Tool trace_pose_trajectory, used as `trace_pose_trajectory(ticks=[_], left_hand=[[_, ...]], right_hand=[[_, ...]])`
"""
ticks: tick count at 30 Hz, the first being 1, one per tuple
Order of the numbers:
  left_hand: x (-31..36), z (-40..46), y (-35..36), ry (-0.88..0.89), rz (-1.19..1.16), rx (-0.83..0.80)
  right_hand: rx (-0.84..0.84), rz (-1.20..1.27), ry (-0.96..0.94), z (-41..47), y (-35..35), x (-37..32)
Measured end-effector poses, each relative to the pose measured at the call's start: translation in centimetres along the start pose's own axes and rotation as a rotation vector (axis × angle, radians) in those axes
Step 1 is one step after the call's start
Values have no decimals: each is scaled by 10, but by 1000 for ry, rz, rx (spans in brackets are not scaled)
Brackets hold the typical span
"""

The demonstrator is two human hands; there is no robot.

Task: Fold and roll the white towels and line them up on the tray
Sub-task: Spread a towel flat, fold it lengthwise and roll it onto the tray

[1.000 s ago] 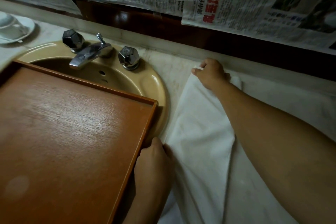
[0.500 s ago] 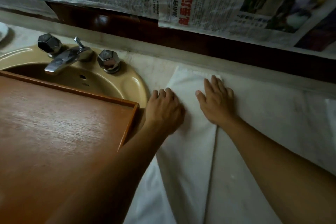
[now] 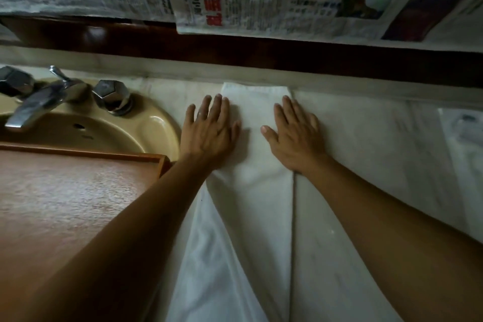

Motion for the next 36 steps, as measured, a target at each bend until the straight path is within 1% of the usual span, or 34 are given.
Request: trace_pose_trajectory(ticks=[2, 4, 6, 10, 12, 14, 17, 21, 23, 26, 27, 30, 32, 36], left_hand=[[10, -27, 3, 52, -61, -57], [20, -58, 13, 113, -63, -132], [21, -68, 19, 138, -65, -146], [16, -50, 17, 82, -55, -130], [21, -54, 14, 55, -73, -126], [32, -77, 15, 89, -82, -124], [35, -107, 21, 109, -89, -162], [28, -91, 25, 129, -97, -164], [31, -85, 20, 101, -94, -148], [41, -112, 11, -2, -169, -105], [45, -131, 12, -14, -196, -128], [47, -170, 26, 35, -186, -203], [38, -159, 30, 49, -187, -190], [38, -130, 24, 48, -150, -212]], right_hand=[[45, 33, -6, -31, 1, -3], [32, 29, -13, -62, 13, -1], [8, 36, 20, -67, 20, 10], [-33, -66, 36, -43, 10, 17], [14, -91, 25, -48, 0, 8], [52, -34, 12, -73, 2, -3], [14, 8, -62, -104, 18, -6], [-10, -77, -119, -77, 16, 15], [-14, -82, -99, -72, 10, 15], [89, 17, 47, -104, 7, 1], [85, 56, 56, -120, 11, -7], [18, 65, -67, -154, 29, -21], [5, 44, -97, -140, 28, -14], [0, 9, -66, -114, 15, -10]])
Point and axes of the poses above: each hand's wrist, its own z-axis towards the middle knuckle, its own y-axis out of the palm, x = y × z, the point moved 6 cm from there along z, towards the middle knuckle, and after that the axes turned 2 degrees about -z, right-handed, at the moved point
